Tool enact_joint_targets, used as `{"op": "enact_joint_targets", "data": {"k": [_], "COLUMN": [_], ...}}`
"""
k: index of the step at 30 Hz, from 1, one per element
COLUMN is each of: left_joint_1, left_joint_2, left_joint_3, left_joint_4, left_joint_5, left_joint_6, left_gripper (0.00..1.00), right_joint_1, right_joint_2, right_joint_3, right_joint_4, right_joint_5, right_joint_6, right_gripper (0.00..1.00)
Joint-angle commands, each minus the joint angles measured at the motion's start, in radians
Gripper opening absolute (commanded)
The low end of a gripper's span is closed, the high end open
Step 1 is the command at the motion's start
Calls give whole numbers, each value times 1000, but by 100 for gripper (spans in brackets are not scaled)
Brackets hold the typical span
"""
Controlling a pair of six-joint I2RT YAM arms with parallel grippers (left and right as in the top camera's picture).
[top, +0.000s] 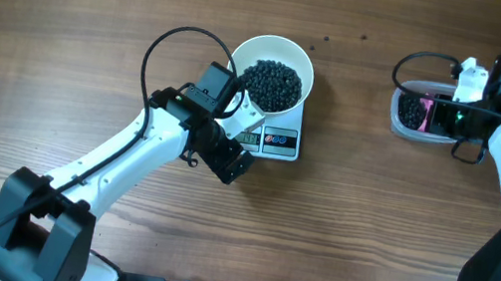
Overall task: Scoop item into bowl and weigh 150g on scale
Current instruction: 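Scoop a small amount of beans with the right gripper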
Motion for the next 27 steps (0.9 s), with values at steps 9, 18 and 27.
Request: {"op": "enact_joint_targets", "data": {"k": [9,18,27], "left_joint_1": [-1,-1,-1], "left_joint_2": [-11,-11,-11], "left_joint_3": [-6,-6,-6], "left_joint_4": [3,3,3], "left_joint_5": [9,9,9], "left_joint_6": [-6,-6,-6], "left_gripper": [100,100,100], "right_joint_1": [-129,-221,-222], "right_joint_2": [-92,-113,-113], "right_joint_3": [-10,-11,-11], "right_joint_4": [55,53,53], "right_joint_5": [-94,-432,-608], "right_joint_6": [47,47,39], "right_gripper": [4,4,4]}}
